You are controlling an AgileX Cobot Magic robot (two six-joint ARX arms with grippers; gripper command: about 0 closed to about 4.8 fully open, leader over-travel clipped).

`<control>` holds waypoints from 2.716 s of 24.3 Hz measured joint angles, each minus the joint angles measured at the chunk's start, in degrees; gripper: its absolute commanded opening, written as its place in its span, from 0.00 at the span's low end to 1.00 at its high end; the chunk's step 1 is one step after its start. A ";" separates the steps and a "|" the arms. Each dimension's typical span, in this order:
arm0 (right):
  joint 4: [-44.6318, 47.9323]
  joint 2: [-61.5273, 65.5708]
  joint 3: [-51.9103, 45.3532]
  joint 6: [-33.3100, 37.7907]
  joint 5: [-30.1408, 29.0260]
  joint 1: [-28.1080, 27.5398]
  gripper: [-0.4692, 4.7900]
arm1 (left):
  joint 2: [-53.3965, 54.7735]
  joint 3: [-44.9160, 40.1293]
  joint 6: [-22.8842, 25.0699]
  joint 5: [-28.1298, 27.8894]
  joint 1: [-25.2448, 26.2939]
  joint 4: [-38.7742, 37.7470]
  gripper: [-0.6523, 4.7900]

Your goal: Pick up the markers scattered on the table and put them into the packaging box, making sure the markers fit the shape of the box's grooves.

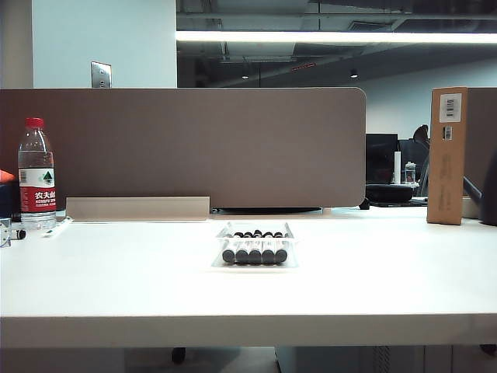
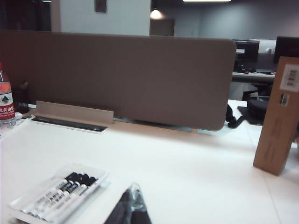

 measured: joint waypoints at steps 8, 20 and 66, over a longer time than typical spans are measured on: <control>-1.05 -0.13 -4.37 0.00 0.02 -7.10 0.08 | 0.04 -0.02 0.00 0.00 0.00 -0.20 0.12; -1.92 -0.15 -4.37 2.82 0.04 -12.81 0.08 | 0.02 -0.02 0.00 0.00 0.00 -0.20 0.12; -3.34 -0.15 -4.37 4.70 1.42 -12.81 0.08 | 0.04 -0.02 0.00 0.00 0.00 -0.20 0.12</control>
